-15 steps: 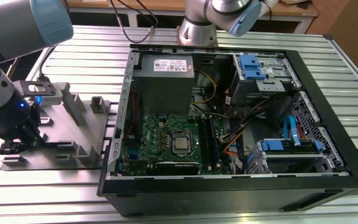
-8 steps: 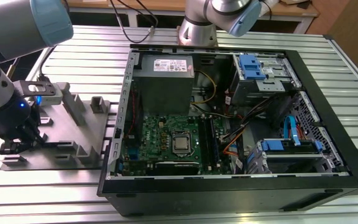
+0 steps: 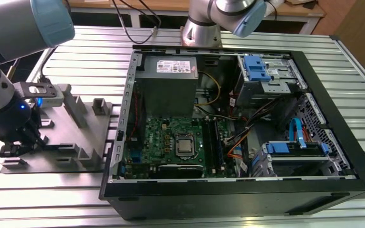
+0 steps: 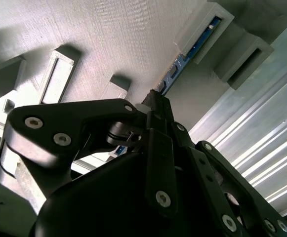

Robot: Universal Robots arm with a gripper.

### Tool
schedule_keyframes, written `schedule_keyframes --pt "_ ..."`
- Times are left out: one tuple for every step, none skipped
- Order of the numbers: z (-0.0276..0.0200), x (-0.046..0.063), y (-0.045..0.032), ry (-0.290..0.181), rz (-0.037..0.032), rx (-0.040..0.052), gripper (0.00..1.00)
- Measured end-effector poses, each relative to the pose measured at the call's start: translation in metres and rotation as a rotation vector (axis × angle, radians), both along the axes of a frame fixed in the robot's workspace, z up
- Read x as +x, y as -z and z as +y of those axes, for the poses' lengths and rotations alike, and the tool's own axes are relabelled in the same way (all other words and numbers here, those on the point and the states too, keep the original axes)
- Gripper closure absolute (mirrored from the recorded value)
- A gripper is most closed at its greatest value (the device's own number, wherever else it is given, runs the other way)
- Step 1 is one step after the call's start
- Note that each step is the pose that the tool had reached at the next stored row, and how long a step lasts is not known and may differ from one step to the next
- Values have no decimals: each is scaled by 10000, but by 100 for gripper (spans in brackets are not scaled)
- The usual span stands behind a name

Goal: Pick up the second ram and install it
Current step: 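Pick up the second ram and move it above second insertion slot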

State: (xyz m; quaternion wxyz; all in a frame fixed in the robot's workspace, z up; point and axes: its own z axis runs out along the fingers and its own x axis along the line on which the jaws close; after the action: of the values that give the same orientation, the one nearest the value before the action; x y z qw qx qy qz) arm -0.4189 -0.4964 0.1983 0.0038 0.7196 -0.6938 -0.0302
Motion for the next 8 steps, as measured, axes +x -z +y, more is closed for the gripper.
schedule_keyframes --pt "0 0 -13 0 0 -1 91" --pt "0 0 -30 0 3 -3 91" --pt "0 0 -47 0 5 -4 91" --pt "0 0 -62 0 4 -3 91" --pt "0 0 -77 0 4 -3 91" --pt "0 0 -93 0 5 -4 91" --pt "0 0 -108 0 4 -4 91" --pt "0 0 -117 0 4 -3 91"
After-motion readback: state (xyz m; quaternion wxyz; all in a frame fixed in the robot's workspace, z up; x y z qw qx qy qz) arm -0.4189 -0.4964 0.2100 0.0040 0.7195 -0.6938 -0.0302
